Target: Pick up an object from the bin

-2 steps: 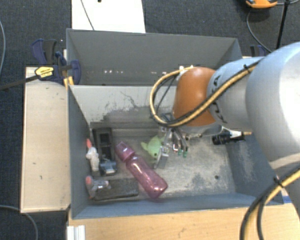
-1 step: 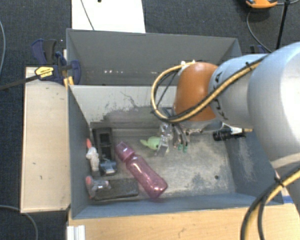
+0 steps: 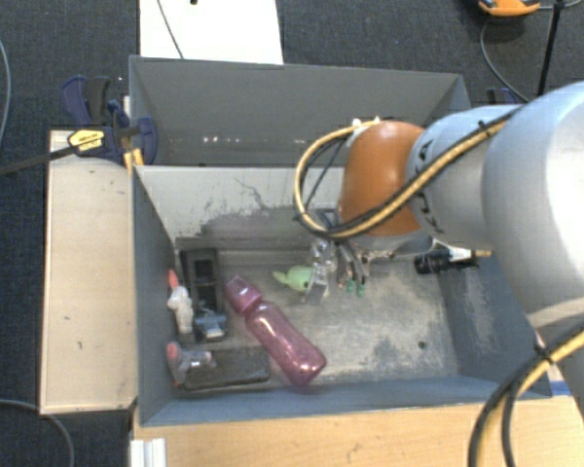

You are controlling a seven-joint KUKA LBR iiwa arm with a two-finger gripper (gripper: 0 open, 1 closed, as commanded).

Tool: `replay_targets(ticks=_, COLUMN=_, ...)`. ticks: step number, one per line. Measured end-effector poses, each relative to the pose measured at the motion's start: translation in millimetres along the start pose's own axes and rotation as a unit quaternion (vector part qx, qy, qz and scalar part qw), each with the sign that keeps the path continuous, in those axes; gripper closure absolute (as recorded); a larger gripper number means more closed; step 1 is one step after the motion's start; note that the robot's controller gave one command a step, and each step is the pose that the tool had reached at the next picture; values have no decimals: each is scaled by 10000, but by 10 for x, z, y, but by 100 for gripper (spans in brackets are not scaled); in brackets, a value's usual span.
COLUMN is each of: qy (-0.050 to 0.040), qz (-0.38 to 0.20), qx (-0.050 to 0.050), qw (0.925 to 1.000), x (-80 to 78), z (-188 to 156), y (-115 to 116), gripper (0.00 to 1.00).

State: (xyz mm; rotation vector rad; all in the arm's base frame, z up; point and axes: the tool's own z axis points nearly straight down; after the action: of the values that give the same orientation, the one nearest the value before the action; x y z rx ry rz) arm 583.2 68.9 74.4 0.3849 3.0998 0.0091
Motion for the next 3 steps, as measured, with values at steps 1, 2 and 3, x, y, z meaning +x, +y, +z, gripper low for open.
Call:
replay_targets(ticks=1, qy=16, qz=-4, qx=6, qw=10000, x=12, z=-50, y=-4, gripper=100)
replay_targets(ticks=2, qy=27, qz=-14, qx=11, qw=10000, x=17, z=-241, y=-7, gripper=100)
replay_targets(ticks=3, qy=-12, qz=-17, qx=-6, qw=10000, x=-8, z=-373, y=2, gripper=100)
